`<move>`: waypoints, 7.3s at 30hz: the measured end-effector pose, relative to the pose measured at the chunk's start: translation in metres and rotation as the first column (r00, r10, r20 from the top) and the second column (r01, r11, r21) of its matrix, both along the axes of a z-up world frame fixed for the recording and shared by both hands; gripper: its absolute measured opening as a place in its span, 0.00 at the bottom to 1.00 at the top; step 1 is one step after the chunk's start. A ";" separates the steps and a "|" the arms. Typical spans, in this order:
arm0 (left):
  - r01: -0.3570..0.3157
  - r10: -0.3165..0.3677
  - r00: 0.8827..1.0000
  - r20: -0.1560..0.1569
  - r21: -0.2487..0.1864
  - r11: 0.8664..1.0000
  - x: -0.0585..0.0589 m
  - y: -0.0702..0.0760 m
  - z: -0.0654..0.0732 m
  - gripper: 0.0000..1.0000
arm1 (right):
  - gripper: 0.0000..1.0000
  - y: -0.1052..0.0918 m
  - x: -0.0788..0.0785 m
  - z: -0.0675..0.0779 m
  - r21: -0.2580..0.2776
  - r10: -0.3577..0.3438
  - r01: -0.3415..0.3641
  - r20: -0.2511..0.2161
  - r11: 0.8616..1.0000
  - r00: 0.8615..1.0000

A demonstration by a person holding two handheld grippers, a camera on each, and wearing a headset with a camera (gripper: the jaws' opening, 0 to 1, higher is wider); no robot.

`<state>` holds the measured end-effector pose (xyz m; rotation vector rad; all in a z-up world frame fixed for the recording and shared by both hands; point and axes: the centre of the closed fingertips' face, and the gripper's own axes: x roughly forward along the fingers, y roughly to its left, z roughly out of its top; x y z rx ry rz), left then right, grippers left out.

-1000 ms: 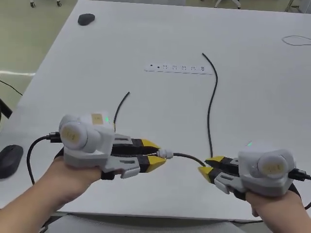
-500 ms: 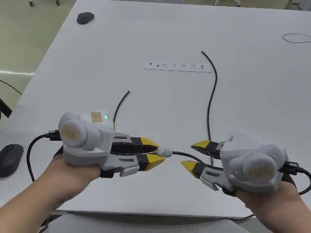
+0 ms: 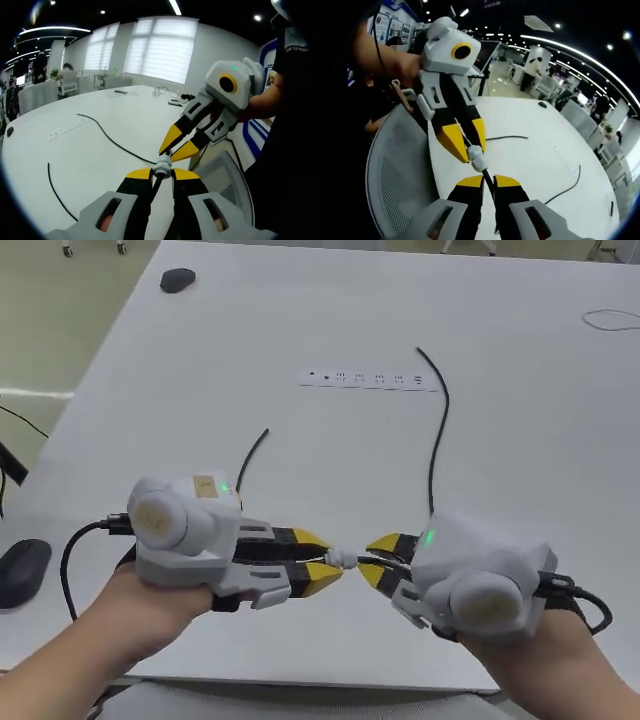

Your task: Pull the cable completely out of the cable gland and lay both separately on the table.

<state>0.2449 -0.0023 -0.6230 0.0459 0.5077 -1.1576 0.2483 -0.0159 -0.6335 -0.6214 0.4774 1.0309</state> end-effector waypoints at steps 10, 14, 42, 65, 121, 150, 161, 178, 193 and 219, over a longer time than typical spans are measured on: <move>0.006 -0.006 1.000 -0.001 0.007 1.000 -0.001 -0.001 -0.002 0.15 | 0.01 -0.003 -0.001 -0.003 -0.023 -0.002 0.002 0.010 1.000 1.000; 0.008 -0.008 1.000 0.003 0.012 1.000 -0.002 -0.002 -0.002 0.15 | 0.01 -0.004 0.001 -0.004 -0.006 -0.016 0.016 -0.011 1.000 1.000; -0.022 0.022 1.000 0.007 0.019 1.000 -0.001 0.003 -0.006 0.15 | 0.00 -0.033 0.012 -0.034 0.053 -0.174 0.183 -0.148 0.982 0.974; -0.014 0.014 1.000 -0.007 0.007 1.000 -0.004 0.001 -0.008 0.15 | 0.00 -0.072 0.014 -0.080 0.047 -0.409 0.464 -0.402 0.884 0.819; -0.014 0.014 1.000 -0.019 0.013 1.000 0.003 0.003 -0.011 0.15 | 0.02 0.005 0.005 -0.015 -0.007 0.022 -0.022 -0.024 1.000 0.999; -0.015 0.015 1.000 -0.011 0.014 1.000 0.008 0.004 -0.010 0.15 | 0.00 -0.016 0.015 -0.031 0.037 -0.108 0.113 -0.133 0.993 0.985; -0.018 0.018 1.000 -0.010 0.012 1.000 0.009 0.003 -0.010 0.15 | 0.00 -0.035 0.022 -0.048 0.044 -0.218 0.231 -0.199 0.972 0.955; -0.003 0.003 1.000 -0.001 0.006 1.000 0.006 -0.001 -0.011 0.15 | 0.00 -0.082 0.028 -0.098 0.050 -0.438 0.505 -0.428 0.862 0.791; -0.019 0.019 1.000 -0.005 0.002 1.000 0.008 0.003 -0.009 0.15 | 0.00 -0.081 0.024 -0.091 0.040 -0.404 0.446 -0.357 0.894 0.842; -0.028 0.028 1.000 -0.009 0.022 0.999 0.013 0.007 -0.013 0.15 | 0.24 -0.048 0.020 -0.043 0.103 -0.245 0.274 -0.225 0.956 0.943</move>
